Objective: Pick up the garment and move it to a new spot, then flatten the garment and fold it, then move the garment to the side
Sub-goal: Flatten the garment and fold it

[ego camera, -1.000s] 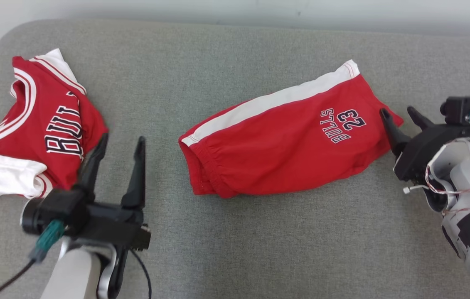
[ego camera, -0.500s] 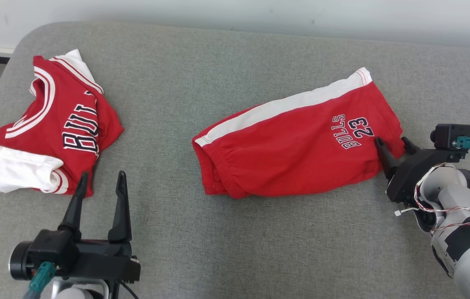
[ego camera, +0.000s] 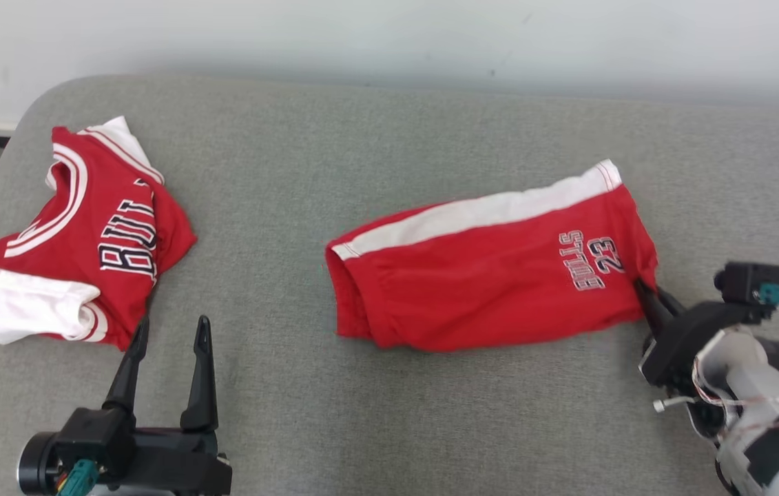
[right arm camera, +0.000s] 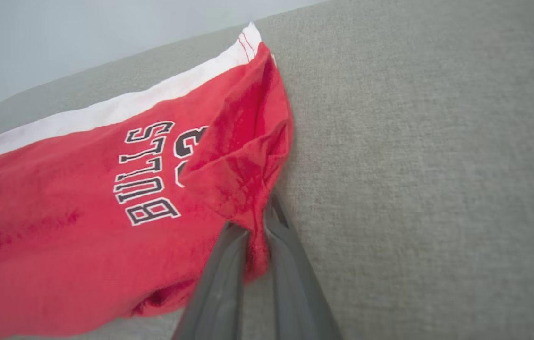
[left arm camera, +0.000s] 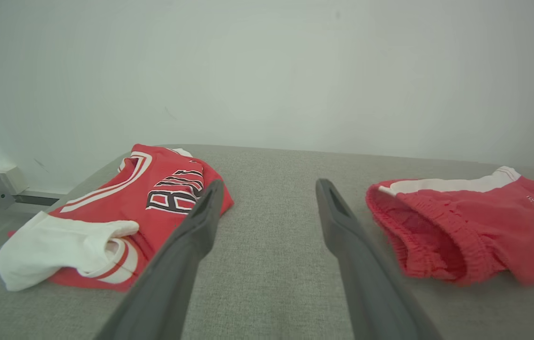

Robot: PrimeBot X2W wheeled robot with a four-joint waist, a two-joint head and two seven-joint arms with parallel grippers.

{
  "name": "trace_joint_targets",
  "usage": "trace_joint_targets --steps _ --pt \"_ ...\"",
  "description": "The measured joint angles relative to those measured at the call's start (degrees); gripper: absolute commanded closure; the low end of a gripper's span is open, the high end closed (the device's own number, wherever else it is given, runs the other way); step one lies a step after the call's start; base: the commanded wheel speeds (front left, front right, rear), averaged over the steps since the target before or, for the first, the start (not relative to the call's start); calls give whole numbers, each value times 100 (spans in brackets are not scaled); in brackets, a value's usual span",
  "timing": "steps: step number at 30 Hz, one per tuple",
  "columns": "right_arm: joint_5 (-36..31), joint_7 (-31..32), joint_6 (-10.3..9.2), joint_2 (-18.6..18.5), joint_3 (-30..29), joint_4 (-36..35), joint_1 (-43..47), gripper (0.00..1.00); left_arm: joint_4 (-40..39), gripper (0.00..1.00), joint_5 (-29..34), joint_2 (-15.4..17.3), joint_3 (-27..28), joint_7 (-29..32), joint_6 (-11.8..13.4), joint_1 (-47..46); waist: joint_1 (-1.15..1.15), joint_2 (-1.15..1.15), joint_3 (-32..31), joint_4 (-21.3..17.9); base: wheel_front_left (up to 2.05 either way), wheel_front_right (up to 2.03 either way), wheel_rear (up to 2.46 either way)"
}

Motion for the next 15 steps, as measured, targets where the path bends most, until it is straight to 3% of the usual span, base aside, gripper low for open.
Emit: trace_joint_targets --steps 15 --pt "784 -171 1 -452 -500 -1610 1980 100 -67 0 -40 16 -24 0 -4 250 0 0 -270 -331 0 0 0"
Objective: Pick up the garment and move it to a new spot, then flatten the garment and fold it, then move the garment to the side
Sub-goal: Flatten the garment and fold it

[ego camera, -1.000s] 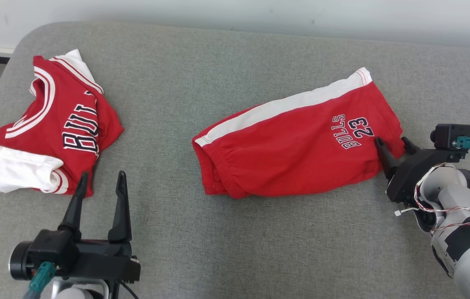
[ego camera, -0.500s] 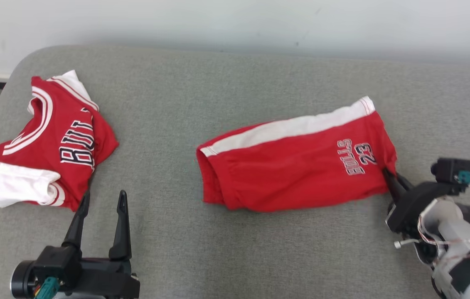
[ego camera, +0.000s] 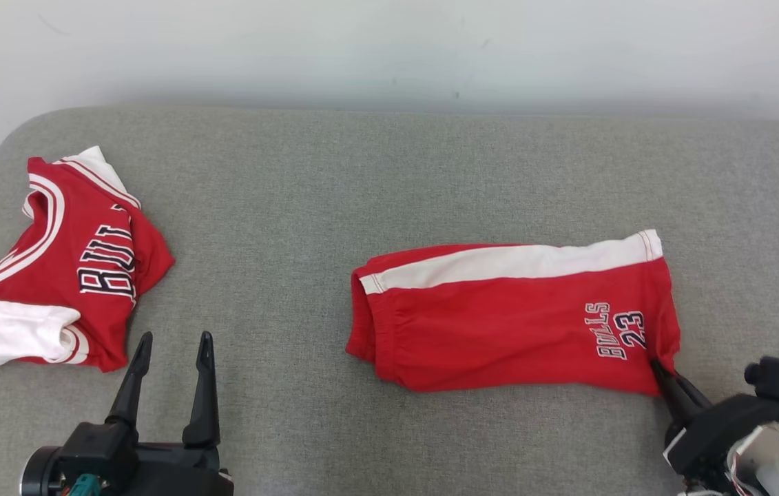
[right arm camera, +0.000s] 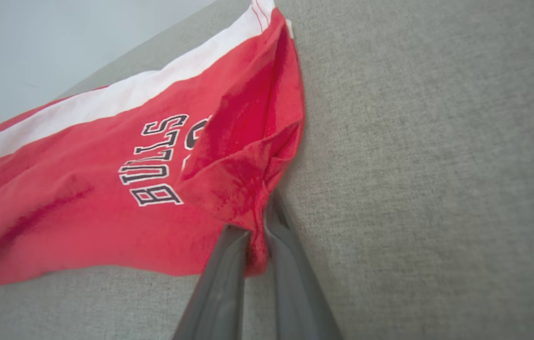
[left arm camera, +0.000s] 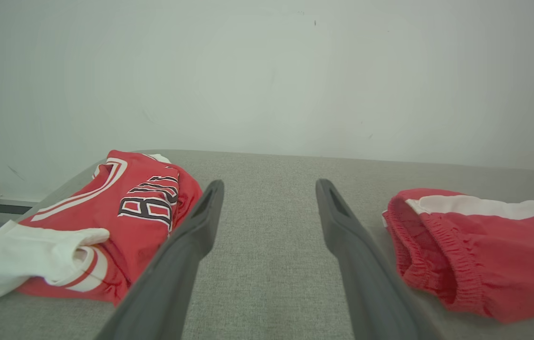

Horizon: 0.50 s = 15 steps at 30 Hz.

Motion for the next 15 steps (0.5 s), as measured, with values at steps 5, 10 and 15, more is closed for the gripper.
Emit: trace_joint_targets --steps 5,10,15 --pt "-41 93 0 -4 -387 -415 582 100 -20 0 -10 4 -33 0 0 55 0 0 -56 45 0 0 0" --pt "-432 220 -1 -12 -823 -680 799 0 -54 0 -10 1 -29 0 0 135 0 1 -71 50 0 0 0" --pt "-1065 446 -1 59 -1378 -971 742 0 -77 0 -3 -4 -22 0 0 136 0 1 -73 73 0 0 0"
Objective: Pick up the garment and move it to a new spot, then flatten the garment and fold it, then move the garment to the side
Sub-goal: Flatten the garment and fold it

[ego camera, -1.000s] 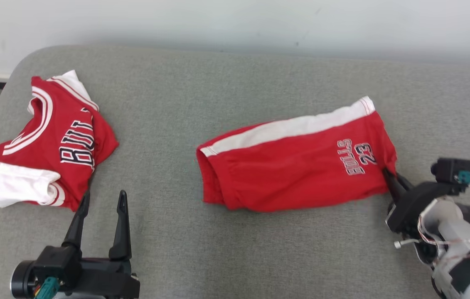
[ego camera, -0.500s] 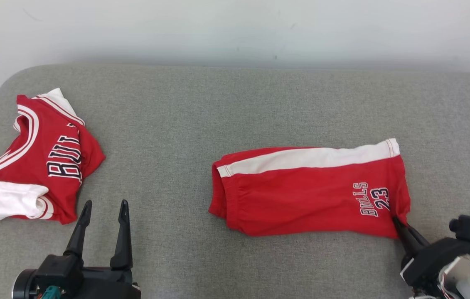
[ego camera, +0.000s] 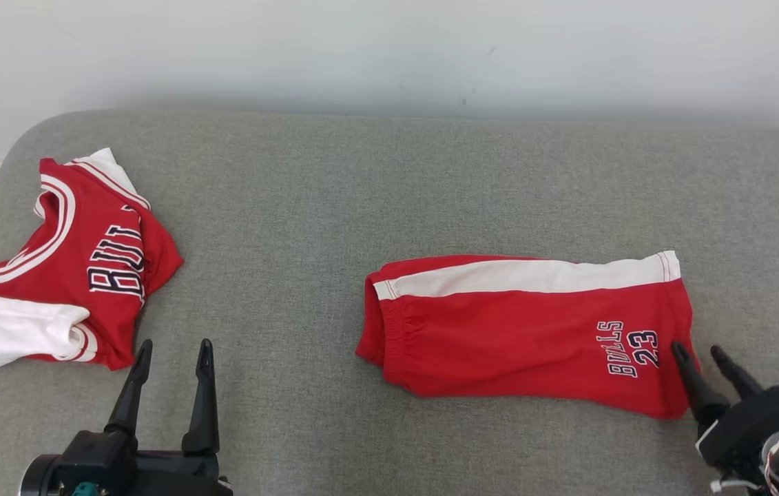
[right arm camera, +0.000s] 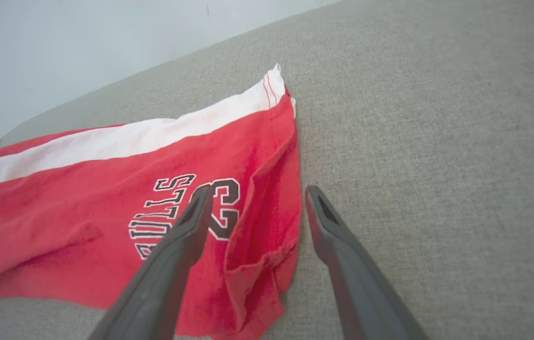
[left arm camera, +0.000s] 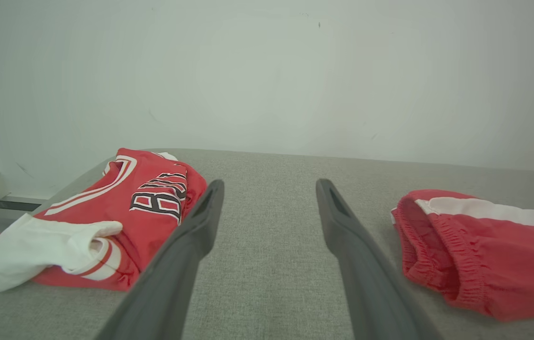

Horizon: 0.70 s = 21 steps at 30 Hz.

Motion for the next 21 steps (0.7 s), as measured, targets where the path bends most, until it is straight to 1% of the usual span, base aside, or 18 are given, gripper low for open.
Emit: trace_joint_targets --steps 5,8,9,12,16,19,20,21 --pt "-658 471 0 194 -486 36 -290 0 -5 0 2 8 -8 0 0 -5 0 0 19 40 0 0 0" --pt "-1022 749 0 282 -669 244 -487 0 -11 0 41 29 -48 0 0 -18 0 0 48 73 0 0 0" --pt "-1256 920 0 303 -743 412 -612 0 -3 0 81 58 -73 0 0 -37 0 0 67 108 0 0 0" --pt "-1561 1167 0 343 -768 666 -764 0 -2 0 104 69 -100 0 0 -45 0 0 84 162 0 0 0" --pt "-1775 1449 0 404 -735 915 -913 0 4 0 105 69 -102 0 0 -59 0 0 81 217 0 0 0" --pt "-1811 1694 1 434 -720 1113 -995 0 25 0 105 71 -103 0 0 -59 0 0 54 238 0 0 0" --pt "-1812 1755 1 443 -711 1151 -1010 51 32 0 104 70 -98 0 0 -59 0 0 41 243 0 0 0" --pt "-1822 1783 0 455 -682 1163 -1015 70 36 0 104 71 -91 0 0 -57 0 0 28 247 0 0 0"
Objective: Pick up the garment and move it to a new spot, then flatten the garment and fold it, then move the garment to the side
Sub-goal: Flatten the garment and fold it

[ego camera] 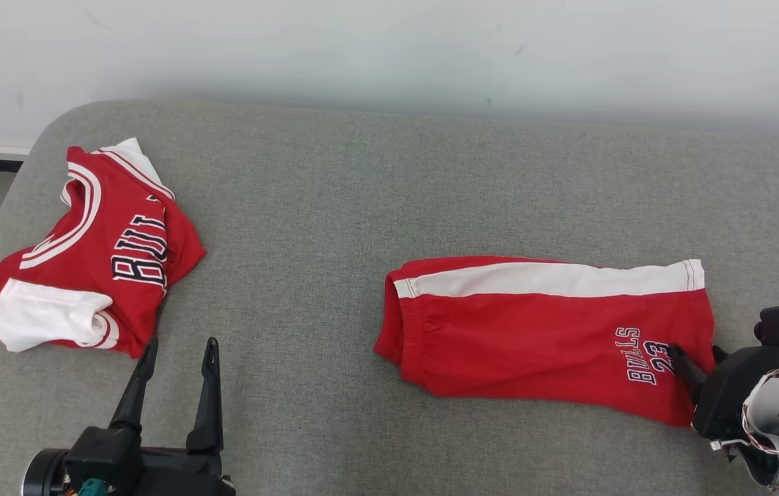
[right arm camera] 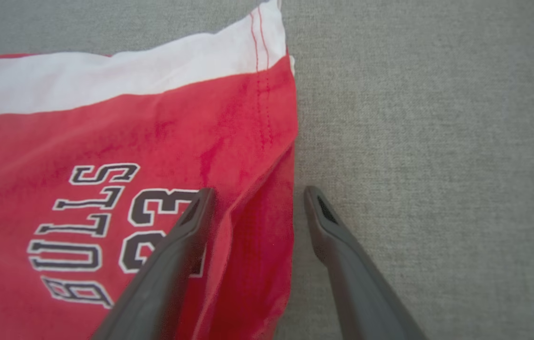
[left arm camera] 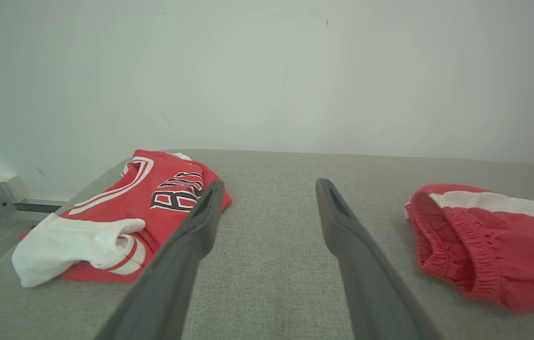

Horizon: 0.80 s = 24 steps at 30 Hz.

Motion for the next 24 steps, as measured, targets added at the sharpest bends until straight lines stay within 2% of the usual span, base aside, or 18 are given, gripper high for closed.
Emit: trace_joint_targets --steps 1,7,16,24 --pt "0 5 1 18 11 1 -2 100 5 0 0 0 10 0 0 3 0 0 -13 0 0 0 0" --pt "71 21 1 68 -66 114 -10 100 32 0 0 1 80 0 0 72 0 0 -102 -56 0 0 0" --pt "160 -179 1 -383 -532 374 -19 100 24 0 9 5 122 0 0 196 0 0 -299 -208 0 0 0" --pt "200 -218 1 -327 -476 -183 59 100 -23 0 47 18 201 0 0 335 0 0 -393 -372 0 0 0"
